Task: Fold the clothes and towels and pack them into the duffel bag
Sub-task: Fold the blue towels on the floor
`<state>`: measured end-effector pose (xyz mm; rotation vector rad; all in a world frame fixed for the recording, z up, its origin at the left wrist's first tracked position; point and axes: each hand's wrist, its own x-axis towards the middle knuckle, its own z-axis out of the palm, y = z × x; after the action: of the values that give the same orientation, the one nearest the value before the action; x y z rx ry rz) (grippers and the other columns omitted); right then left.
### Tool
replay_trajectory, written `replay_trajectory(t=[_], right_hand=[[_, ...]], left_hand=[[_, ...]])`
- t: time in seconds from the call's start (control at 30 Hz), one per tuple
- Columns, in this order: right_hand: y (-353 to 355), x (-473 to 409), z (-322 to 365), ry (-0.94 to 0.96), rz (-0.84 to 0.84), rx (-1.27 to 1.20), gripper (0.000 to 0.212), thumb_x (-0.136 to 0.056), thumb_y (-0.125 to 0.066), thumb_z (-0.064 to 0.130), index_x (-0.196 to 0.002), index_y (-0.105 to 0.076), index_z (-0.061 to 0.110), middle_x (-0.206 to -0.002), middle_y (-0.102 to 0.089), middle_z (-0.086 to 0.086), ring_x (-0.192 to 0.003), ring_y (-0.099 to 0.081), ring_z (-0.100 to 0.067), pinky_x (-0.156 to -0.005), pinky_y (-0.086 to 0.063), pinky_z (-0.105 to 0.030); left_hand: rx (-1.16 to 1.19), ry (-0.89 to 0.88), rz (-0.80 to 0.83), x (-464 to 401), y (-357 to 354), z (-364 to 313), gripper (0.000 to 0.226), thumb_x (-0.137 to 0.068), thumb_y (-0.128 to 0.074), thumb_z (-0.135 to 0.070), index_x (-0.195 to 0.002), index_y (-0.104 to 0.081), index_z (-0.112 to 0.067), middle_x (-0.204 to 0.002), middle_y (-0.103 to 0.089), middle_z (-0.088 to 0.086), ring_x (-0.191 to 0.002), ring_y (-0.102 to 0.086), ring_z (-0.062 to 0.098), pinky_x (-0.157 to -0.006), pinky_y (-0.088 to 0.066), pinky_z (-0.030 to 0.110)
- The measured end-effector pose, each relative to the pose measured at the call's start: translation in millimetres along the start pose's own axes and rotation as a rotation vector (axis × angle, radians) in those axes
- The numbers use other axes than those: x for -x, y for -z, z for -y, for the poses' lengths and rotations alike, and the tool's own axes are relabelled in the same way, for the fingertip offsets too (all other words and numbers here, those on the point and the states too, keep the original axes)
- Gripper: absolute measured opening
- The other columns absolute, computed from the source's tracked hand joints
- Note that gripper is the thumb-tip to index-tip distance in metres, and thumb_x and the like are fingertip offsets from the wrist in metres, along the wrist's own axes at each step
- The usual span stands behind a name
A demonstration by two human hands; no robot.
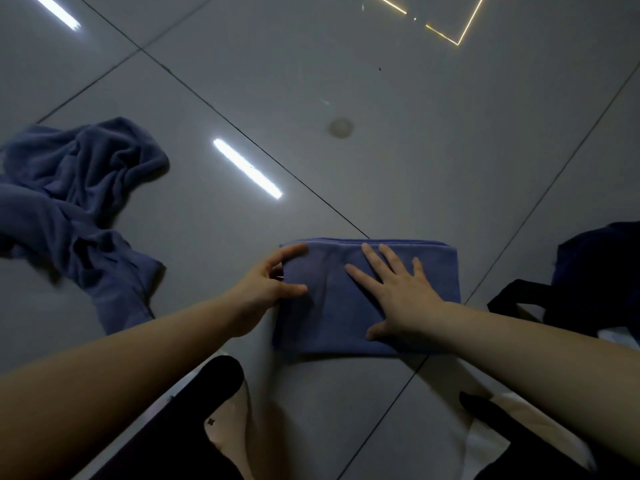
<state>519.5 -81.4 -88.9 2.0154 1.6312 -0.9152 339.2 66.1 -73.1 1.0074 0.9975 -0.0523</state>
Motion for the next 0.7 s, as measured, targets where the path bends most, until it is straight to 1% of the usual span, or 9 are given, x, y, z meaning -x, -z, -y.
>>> replay_trajectory(t=[0.1,0.17,0.23,0.37,0.5,0.63,0.7], right_hand=[[-0.2,-0.7,0.5,-0.004,-0.003,-0.012,0.118,-0.072,-0.068,0.065,-0.148,0.019,0.038,-0.152,0.039,0.000,-0.143,0.029,-0.029,-0.112,-0.001,-0.068],[-0.3,-0.7,0.3,-0.005,0.001,-0.022,0.118,-0.072,-0.068,0.064,-0.148,0.018,0.038,-0.152,0.039,0.000,-0.142,0.029,-0.029,-0.112,0.000,-0.068],[0.0,-0.3,0.2,-0.008,0.003,-0.025,0.118,-0.072,-0.069,0.064,-0.148,0.019,0.039,-0.151,0.039,0.000,-0.142,0.029,-0.028,-0.112,0.000,-0.068],[0.4,-1.8,2.9,-0.023,0.009,-0.057,0.120,-0.071,-0.072,0.060,-0.148,0.017,0.040,-0.151,0.039,0.001,-0.142,0.029,-0.028,-0.111,0.001,-0.069],[0.7,-3.7,6.1,-0.034,0.010,-0.071,0.121,-0.070,-0.074,0.057,-0.149,0.016,0.039,-0.151,0.039,0.001,-0.142,0.030,-0.028,-0.111,0.002,-0.069],[1.6,-3.0,3.1,-0.013,0.003,-0.078,0.119,-0.071,-0.072,0.059,-0.149,0.016,0.039,-0.152,0.038,0.002,-0.143,0.028,-0.028,-0.111,0.000,-0.069],[2.1,1.1,2.3,0.001,-0.033,-0.094,0.118,-0.072,-0.071,0.060,-0.149,0.015,0.038,-0.153,0.035,0.001,-0.144,0.025,-0.027,-0.113,0.000,-0.067]], left_hand=[[-0.013,-0.003,-0.041,0.0,-3.0,-0.7,0.060,-0.082,-0.060,0.015,-0.118,-0.058,-0.033,-0.110,-0.059,0.006,-0.094,-0.059,0.018,-0.066,-0.052,0.024],[-0.009,0.004,-0.065,0.8,-1.9,-1.6,0.059,-0.083,-0.057,0.015,-0.121,-0.056,-0.030,-0.106,-0.060,0.002,-0.091,-0.059,0.017,-0.066,-0.051,0.028],[0.000,0.015,-0.078,1.2,1.5,-1.3,0.061,-0.084,-0.056,0.015,-0.127,-0.053,-0.027,-0.106,-0.059,-0.001,-0.093,-0.059,0.020,-0.069,-0.053,0.034],[-0.028,0.050,-0.083,4.2,5.5,1.1,0.068,-0.082,-0.059,0.015,-0.131,-0.049,-0.032,-0.110,-0.049,-0.006,-0.093,-0.057,0.016,-0.071,-0.057,0.036],[-0.072,0.102,-0.047,7.0,5.6,4.7,0.074,-0.080,-0.063,0.014,-0.128,-0.048,-0.039,-0.119,-0.044,-0.001,-0.100,-0.057,0.023,-0.064,-0.058,0.032],[-0.110,0.182,0.012,8.7,7.9,2.0,0.074,-0.080,-0.062,0.015,-0.133,-0.049,-0.035,-0.117,-0.053,0.006,-0.098,-0.060,0.024,-0.062,-0.058,0.030],[-0.092,0.178,0.013,10.3,10.2,-0.7,0.075,-0.079,-0.063,0.016,-0.134,-0.050,-0.033,-0.117,-0.054,0.003,-0.097,-0.060,0.023,-0.059,-0.057,0.028]])
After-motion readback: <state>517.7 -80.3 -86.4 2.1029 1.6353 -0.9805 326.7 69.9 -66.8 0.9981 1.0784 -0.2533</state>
